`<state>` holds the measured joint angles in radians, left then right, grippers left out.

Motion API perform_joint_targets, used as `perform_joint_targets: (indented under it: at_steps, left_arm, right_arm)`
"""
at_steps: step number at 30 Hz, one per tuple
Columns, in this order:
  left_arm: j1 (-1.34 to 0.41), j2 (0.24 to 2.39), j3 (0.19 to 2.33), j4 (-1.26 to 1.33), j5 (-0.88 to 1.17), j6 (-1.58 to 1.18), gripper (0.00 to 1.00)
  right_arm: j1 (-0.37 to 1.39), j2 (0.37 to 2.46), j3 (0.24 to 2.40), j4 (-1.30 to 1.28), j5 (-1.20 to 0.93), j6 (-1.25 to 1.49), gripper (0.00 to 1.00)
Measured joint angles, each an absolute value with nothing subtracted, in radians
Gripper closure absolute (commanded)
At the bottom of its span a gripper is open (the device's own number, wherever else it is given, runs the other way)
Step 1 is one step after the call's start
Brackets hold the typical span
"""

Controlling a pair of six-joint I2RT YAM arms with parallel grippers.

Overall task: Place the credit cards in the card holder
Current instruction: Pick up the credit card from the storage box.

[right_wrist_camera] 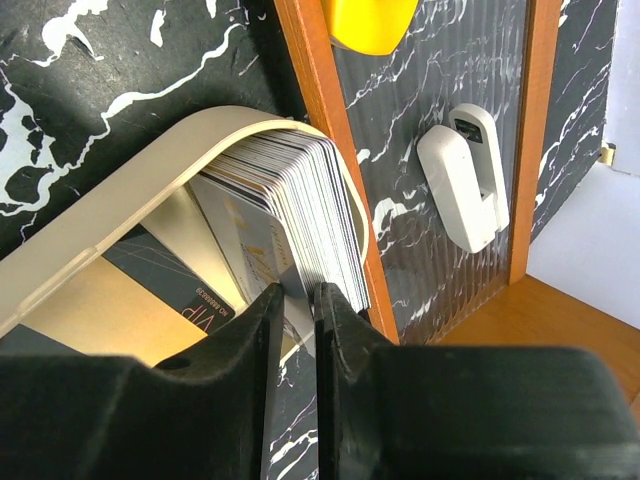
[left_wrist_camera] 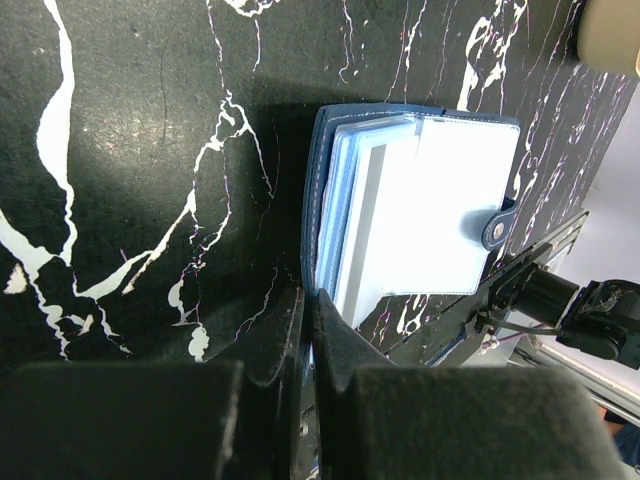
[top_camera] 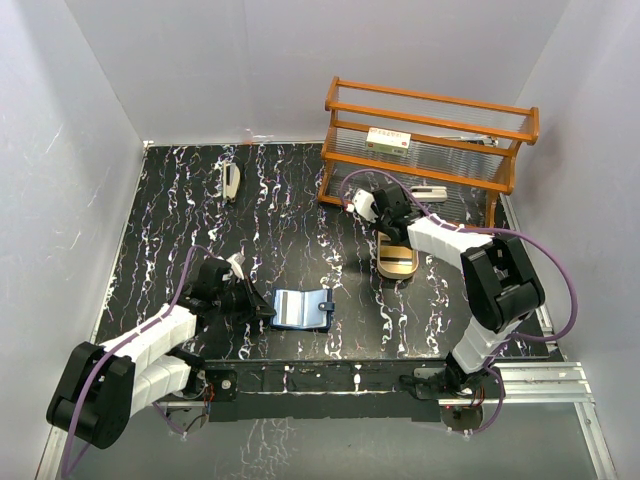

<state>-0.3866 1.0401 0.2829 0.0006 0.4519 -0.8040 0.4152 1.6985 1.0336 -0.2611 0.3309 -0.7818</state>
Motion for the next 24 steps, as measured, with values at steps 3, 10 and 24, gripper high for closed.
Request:
perform_joint_targets:
  at_steps: [3,10,24]
  left_arm:
    - [-0.387,1.040,0.283,0.001,0.452,-0.804,1.00]
    - [-0.387,1.040,0.283,0.000,0.452,-0.804,1.00]
    - [-0.387,1.044,0.283,0.004,0.452,-0.809,1.00]
  right_arm:
    - [0.414,1.695,1.036,-0.263,0.331,-0.781,0.86]
    - [0.413,1.695,1.044,-0.280,0.330,-0.778,0.95]
    - [0.410,1.646,1.083,-0.374,0.322,-0.727,1.00]
